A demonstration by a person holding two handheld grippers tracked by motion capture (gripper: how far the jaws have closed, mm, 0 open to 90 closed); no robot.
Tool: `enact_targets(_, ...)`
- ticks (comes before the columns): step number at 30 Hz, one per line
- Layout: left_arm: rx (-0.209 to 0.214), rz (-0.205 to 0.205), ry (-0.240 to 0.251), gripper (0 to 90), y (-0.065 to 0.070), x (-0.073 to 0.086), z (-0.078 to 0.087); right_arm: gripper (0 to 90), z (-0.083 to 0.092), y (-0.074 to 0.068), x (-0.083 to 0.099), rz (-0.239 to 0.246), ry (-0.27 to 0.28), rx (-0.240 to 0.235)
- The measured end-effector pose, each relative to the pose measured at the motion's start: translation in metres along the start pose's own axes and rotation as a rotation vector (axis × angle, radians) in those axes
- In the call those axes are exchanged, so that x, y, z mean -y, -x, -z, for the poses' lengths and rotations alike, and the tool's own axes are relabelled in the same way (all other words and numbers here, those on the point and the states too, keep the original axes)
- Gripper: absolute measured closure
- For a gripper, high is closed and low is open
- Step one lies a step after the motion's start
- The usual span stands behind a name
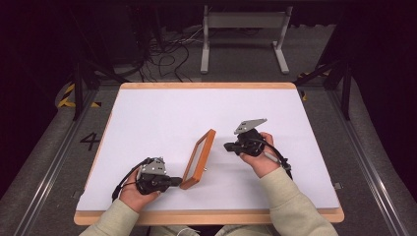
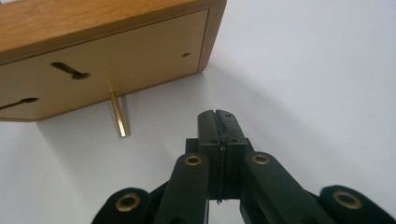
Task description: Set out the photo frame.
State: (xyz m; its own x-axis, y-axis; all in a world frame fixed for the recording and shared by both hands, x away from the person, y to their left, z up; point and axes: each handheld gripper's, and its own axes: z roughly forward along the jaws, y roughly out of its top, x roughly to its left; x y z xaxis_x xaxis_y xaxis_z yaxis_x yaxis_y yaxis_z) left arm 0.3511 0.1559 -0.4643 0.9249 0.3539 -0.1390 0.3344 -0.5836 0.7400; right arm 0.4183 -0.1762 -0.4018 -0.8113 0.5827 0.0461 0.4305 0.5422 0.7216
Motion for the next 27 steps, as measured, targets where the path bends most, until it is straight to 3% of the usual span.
enact_targets(4,0.027,-0.003,0.007,90.0,0.003,-0.003,-0.006,90.0,0.005,-0.002,-0.001,-0.003,0.014,-0.007)
enact_targets(9,0.059,-0.009,0.008,90.0,0.010,-0.007,-0.014,86.7,0.016,-0.007,-0.007,-0.046,0.020,-0.031)
enact_targets(13,0.074,-0.009,0.009,90.0,0.013,-0.010,-0.018,74.5,0.030,-0.014,-0.018,-0.088,0.036,-0.066)
enact_targets(16,0.066,-0.025,0.012,90.0,0.013,-0.011,-0.019,59.5,0.035,-0.021,-0.028,-0.142,0.043,-0.108)
enact_targets(20,0.041,-0.025,0.011,89.9,0.013,-0.011,-0.015,47.4,0.037,-0.034,-0.042,-0.187,0.059,-0.150)
enact_targets(27,-0.008,0.025,0.069,83.1,0.002,-0.006,0.003,34.3,0.019,-0.048,-0.059,-0.180,-0.033,-0.132)
